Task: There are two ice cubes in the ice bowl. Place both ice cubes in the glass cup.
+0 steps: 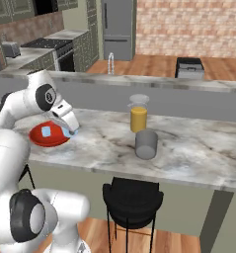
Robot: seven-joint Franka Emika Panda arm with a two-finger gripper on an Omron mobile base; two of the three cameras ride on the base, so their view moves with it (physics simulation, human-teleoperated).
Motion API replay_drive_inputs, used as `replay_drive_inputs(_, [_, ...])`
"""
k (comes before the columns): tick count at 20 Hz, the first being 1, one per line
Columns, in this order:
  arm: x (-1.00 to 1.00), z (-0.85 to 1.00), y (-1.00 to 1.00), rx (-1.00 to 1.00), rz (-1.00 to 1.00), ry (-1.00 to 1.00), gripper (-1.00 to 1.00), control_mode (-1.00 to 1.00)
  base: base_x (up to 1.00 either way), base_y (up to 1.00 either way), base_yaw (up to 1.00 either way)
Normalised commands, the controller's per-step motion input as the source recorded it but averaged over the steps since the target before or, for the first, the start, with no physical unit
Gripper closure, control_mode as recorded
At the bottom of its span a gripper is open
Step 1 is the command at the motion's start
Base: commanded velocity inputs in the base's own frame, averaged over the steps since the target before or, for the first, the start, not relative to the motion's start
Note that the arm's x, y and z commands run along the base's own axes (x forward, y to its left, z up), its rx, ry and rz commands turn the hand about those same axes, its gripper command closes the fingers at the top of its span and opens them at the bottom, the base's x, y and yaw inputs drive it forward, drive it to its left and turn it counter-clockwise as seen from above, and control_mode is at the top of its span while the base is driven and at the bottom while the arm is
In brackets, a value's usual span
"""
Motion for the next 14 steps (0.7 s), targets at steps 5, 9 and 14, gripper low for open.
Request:
replay_drive_inputs(5, [-0.31,0.01,-0.39,0.05,-0.01,-0.06,1.0,-1.0,0.0,0.0,0.0])
replay_drive_inputs(9, [0.0,0.0,0.0,0.0,0.0,0.0,1.0,-1.0,0.0,0.0,0.0])
replay_drive_inputs(14, [0.0,0.0,0.0,0.0,0.0,0.0,1.0,-1.0,0.0,0.0,0.0])
